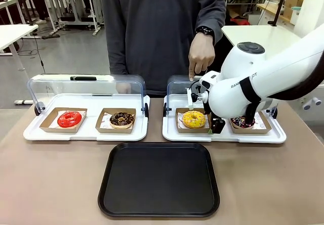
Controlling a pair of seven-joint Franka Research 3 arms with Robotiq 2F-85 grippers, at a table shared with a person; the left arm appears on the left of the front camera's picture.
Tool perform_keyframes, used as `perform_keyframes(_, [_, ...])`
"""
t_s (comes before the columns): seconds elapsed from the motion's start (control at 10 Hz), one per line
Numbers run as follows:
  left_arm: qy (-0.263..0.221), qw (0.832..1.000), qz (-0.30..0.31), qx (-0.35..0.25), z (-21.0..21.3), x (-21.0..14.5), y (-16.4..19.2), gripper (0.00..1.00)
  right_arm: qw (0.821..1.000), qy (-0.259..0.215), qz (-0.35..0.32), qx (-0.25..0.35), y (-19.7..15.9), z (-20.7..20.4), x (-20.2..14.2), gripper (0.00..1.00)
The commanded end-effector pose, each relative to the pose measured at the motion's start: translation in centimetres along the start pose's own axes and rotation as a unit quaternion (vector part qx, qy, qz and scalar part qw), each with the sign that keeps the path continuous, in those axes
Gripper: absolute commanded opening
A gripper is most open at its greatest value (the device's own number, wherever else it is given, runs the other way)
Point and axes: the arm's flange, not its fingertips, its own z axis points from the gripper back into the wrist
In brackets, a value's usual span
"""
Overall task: Move the third donut from the left to the tray.
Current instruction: Pick up the Paper togo box containing the Donut indicated by the person and place it on the Handle tray.
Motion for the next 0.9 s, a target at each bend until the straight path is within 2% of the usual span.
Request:
perform_keyframes(0.0, [-0.003,1.000,0.001,-0.003,0.11,0.19,-0.19,1.00,1.000,0.011,-0.011,-0.014,-0.81,-0.75,0.65,1.00])
perform_keyframes(0.4, [-0.003,1.000,0.001,-0.003,0.11,0.19,-0.19,1.00,1.000,0.015,-0.016,-0.006,-0.72,-1.61,0.69,1.00])
perform_keyframes(0.5, [-0.003,1.000,0.001,-0.003,0.11,0.19,-0.19,1.00,1.000,0.016,-0.020,-0.004,-0.63,-1.58,0.73,0.57])
perform_keyframes(0.6, [-0.003,1.000,0.001,-0.003,0.11,0.19,-0.19,1.00,1.000,0.019,-0.020,0.001,-0.70,-1.58,0.73,0.42])
perform_keyframes(0.7, [-0.003,1.000,0.001,-0.003,0.11,0.19,-0.19,1.00,1.000,0.022,-0.020,0.004,-0.70,-1.56,0.74,0.00])
perform_keyframes(0.8, [-0.003,1.000,0.001,-0.003,0.11,0.19,-0.19,1.00,0.999,0.023,-0.020,0.007,-0.64,-1.53,0.74,0.00])
